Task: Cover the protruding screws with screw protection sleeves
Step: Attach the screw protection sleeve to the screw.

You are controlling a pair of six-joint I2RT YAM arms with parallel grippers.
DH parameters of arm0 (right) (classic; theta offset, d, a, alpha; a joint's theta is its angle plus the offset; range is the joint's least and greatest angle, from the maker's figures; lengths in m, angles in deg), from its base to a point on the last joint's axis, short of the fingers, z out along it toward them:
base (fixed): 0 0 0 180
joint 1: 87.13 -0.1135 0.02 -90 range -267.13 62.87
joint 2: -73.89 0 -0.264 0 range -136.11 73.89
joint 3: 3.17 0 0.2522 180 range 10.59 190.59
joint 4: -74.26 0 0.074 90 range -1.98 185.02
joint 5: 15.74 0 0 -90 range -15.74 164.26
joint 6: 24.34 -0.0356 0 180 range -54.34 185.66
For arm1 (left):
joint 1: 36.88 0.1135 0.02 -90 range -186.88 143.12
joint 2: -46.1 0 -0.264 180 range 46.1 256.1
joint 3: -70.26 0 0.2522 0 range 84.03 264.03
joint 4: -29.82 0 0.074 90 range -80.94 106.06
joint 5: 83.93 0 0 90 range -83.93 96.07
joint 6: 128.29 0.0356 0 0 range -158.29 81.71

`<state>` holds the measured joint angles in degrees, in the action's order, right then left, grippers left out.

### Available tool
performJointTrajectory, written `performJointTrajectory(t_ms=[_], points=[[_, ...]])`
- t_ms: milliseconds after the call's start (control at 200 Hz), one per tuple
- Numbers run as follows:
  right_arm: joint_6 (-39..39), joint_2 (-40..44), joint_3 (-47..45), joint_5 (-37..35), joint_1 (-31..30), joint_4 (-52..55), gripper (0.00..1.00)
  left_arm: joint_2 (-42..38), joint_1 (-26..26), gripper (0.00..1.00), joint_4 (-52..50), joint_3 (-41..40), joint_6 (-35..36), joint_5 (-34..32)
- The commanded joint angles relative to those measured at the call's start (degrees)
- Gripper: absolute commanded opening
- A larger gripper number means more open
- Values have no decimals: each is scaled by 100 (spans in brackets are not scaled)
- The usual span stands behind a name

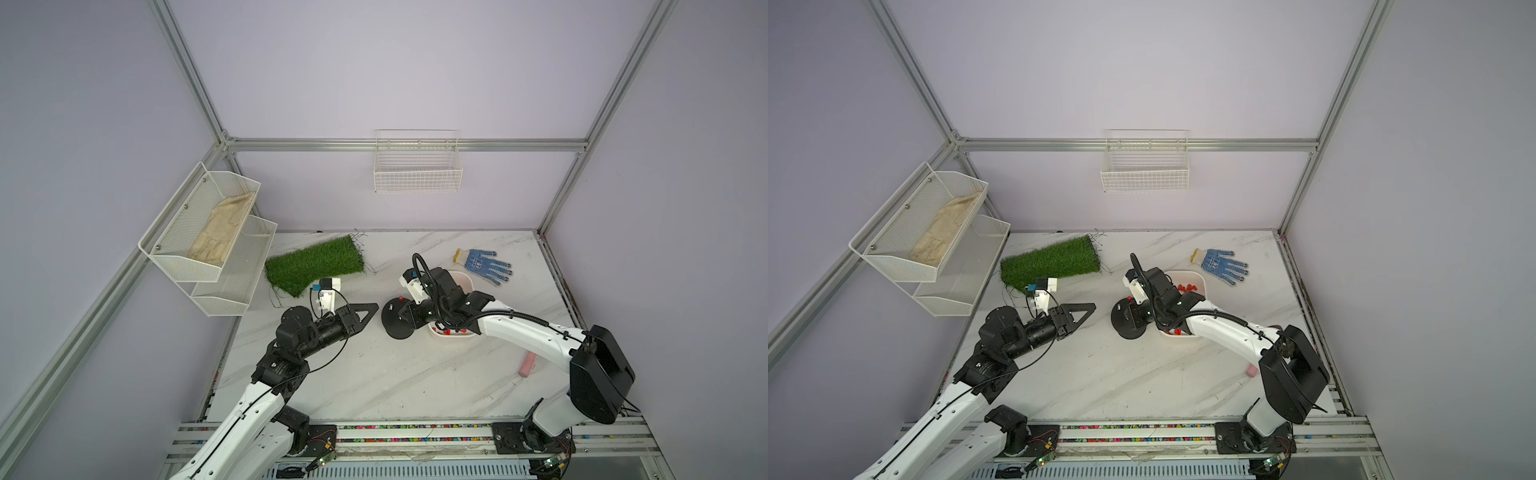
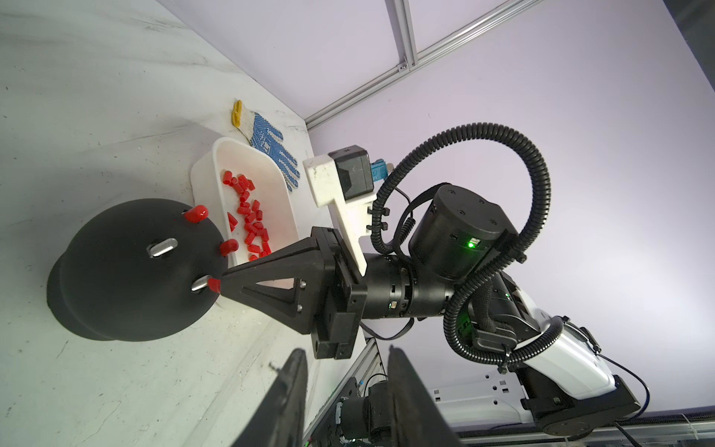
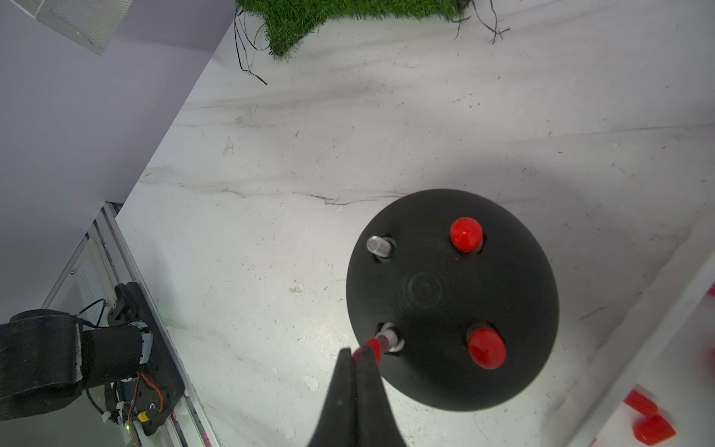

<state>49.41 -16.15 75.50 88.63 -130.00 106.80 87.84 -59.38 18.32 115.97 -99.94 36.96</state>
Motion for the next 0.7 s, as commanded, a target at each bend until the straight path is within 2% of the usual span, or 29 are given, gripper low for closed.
performJointTrajectory(t_ms=[0, 695], points=[[96, -99, -48, -91, -23, -173, 6, 1, 38, 36, 231, -96, 144, 57], [43, 9, -126, -495, 25, -129, 5, -62, 53, 36, 243, -145, 126, 49]])
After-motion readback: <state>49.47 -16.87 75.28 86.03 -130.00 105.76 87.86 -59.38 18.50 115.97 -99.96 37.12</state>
